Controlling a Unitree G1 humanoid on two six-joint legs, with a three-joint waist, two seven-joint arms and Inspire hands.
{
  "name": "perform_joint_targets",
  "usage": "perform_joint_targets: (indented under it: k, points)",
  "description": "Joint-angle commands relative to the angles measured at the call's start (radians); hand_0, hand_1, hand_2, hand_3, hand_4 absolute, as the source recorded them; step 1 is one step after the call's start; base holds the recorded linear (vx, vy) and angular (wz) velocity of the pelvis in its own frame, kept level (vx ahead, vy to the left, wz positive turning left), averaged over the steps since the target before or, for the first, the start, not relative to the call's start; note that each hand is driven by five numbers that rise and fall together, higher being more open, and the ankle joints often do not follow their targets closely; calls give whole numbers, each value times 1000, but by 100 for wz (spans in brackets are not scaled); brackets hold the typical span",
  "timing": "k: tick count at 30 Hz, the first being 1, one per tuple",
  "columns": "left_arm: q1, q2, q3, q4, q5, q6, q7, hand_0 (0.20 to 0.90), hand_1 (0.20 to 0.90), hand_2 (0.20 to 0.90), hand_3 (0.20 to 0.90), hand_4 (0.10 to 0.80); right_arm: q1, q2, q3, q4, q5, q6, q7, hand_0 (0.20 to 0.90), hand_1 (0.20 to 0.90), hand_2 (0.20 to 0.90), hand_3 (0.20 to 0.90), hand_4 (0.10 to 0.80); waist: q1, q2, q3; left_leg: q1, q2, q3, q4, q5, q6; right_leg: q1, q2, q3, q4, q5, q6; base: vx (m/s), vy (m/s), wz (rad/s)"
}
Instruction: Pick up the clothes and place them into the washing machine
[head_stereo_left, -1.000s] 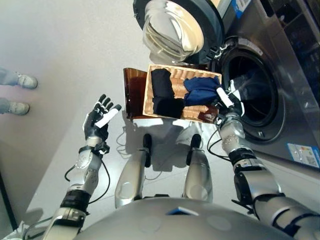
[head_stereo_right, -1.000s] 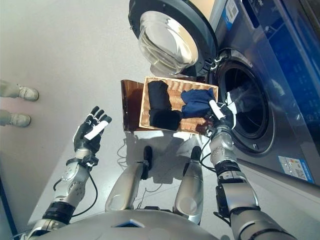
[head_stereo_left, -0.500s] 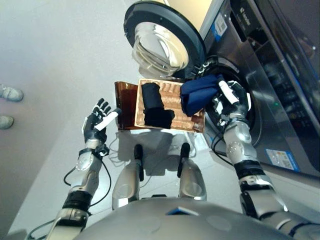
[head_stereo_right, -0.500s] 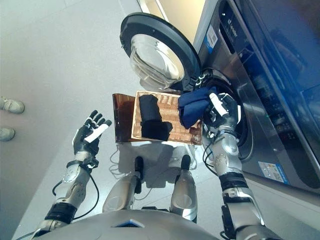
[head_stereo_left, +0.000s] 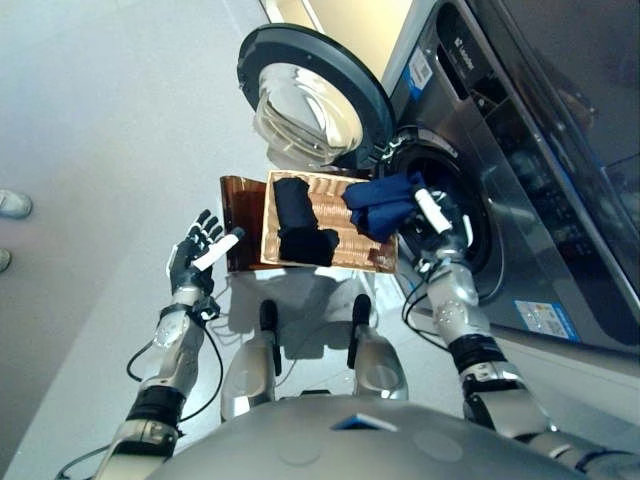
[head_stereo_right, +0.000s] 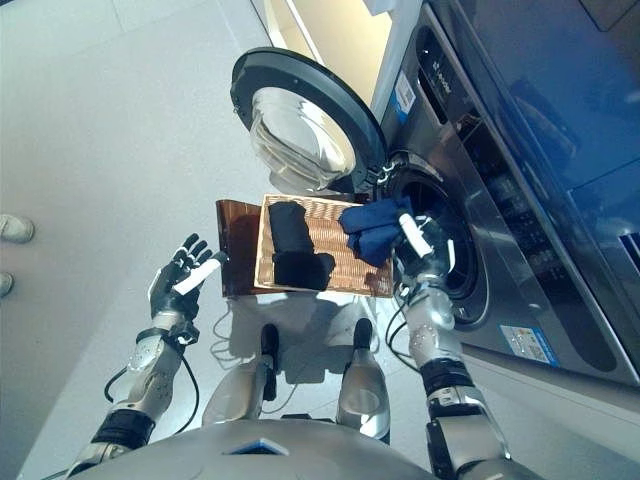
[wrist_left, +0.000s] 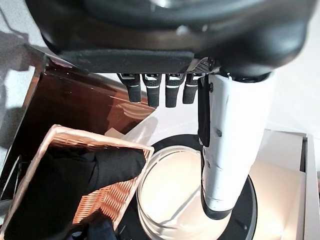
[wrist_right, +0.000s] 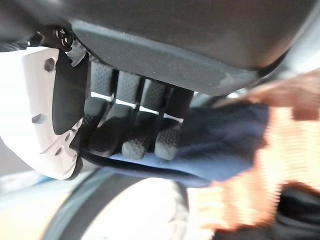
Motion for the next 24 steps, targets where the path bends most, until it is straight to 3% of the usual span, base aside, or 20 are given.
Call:
perform_joint_targets:
  k: [1, 7, 10, 14, 19, 21, 23, 24]
  points:
    - [-54, 34, 41, -65, -32, -86, 5, 900, 900, 900, 900, 800, -109, -1, -2, 8, 101, -60, 16, 200, 200, 200, 200, 300, 1, 33, 22, -82, 2, -32, 48, 3, -29, -56, -16, 15, 88, -55, -13, -135, 40, -5]
    - [-71, 40, 8, -134, -84, -100, 6, 900, 900, 900, 900, 800, -275, 17, -88, 178, 263, -91, -6, 200, 200, 200, 200, 300, 22, 80, 61, -178, -20, -28, 115, -10, -24, -151, -32, 28, 153, -63, -20, -97, 32, 1]
    - [-64, 54, -25, -188, -123, -105, -11, 900, 900, 900, 900, 800, -385, -18, -159, 225, 378, -118, -3, 200, 200, 200, 200, 300, 40, 118, 84, -246, -32, -22, 179, -37, -19, -222, -41, 49, 218, -88, -23, -82, 49, 1]
    - [-58, 61, -55, -209, -143, -103, -18, 900, 900, 900, 900, 800, -460, -76, -179, 263, 399, -138, -27, 200, 200, 200, 200, 300, 52, 137, 89, -317, -36, -17, 248, -61, -14, -297, -46, 70, 285, -106, -27, -60, 31, 1]
    - [-38, 86, -63, -220, -127, -98, -19, 900, 900, 900, 900, 800, -483, -161, -76, 286, 194, -81, -83, 200, 200, 200, 200, 300, 56, 136, 93, -348, -33, -11, 264, -62, -13, -328, -46, 72, 303, -104, -31, -5, -3, 0]
    - [-20, 111, -58, -244, -103, -97, -27, 900, 900, 900, 900, 800, -457, -218, 46, 243, -63, -31, -106, 200, 200, 200, 200, 300, 50, 120, 94, -354, -33, -9, 252, -54, -12, -339, -39, 72, 294, -96, -35, 0, 0, 0]
    - [-20, 111, -58, -245, -103, -97, -27, 900, 900, 900, 900, 800, -456, -218, 47, 243, -64, -31, -107, 200, 200, 200, 200, 300, 50, 120, 94, -354, -33, -9, 252, -54, -12, -340, -39, 72, 294, -96, -35, 0, 0, 0]
    - [-14, 119, -48, -259, -96, -100, -25, 900, 900, 900, 900, 800, -453, -242, 102, 216, -196, -12, -124, 200, 200, 200, 200, 300, 48, 111, 91, -360, -34, -11, 246, -49, -12, -345, -37, 73, 287, -90, -35, 0, 0, 0]
